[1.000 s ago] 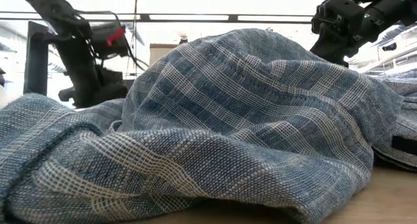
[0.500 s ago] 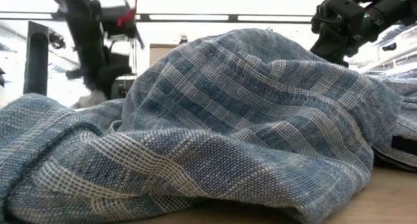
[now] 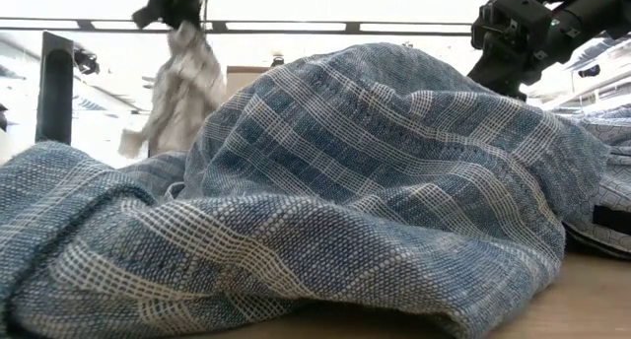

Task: Sort clothes
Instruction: Put the white patterned cloth into the laundry bin

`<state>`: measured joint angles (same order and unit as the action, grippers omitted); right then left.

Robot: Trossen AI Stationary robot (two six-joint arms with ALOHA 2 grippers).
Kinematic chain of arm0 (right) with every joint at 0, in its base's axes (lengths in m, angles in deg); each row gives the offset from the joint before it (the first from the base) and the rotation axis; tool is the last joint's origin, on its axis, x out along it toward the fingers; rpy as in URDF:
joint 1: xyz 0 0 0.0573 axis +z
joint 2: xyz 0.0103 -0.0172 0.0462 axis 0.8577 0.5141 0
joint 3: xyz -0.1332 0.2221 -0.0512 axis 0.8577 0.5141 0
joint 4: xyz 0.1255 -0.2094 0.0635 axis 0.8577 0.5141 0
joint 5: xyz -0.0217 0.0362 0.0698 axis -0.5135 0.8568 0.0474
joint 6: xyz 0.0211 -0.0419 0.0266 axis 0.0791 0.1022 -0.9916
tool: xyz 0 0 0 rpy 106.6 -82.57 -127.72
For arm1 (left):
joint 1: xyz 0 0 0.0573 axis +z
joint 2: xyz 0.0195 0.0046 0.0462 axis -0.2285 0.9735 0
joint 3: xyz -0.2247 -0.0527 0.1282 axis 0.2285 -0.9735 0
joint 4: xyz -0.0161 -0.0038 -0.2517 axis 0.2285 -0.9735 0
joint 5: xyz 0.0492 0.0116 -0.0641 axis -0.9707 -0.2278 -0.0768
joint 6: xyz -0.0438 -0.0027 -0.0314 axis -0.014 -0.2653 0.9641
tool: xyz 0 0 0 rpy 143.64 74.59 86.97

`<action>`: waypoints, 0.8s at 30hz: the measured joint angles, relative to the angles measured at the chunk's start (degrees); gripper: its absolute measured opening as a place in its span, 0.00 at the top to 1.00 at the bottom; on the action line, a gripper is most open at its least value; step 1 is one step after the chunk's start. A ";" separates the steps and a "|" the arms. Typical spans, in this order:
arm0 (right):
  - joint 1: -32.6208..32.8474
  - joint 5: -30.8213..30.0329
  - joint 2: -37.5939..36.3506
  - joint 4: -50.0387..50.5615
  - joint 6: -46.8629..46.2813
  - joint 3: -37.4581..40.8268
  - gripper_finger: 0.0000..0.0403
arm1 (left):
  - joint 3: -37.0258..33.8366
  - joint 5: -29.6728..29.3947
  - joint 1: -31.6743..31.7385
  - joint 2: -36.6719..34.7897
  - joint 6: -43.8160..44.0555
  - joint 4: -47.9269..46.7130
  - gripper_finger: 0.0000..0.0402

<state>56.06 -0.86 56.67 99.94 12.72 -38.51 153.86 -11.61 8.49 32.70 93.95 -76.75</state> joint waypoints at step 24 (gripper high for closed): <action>0.00 -0.02 0.00 -0.70 1.20 0.00 0.60 | 11.75 14.68 -0.45 9.12 -14.32 68.06 1.00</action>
<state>56.06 -0.88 56.67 99.24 13.92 -38.51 165.61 3.07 8.05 41.82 79.63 -8.69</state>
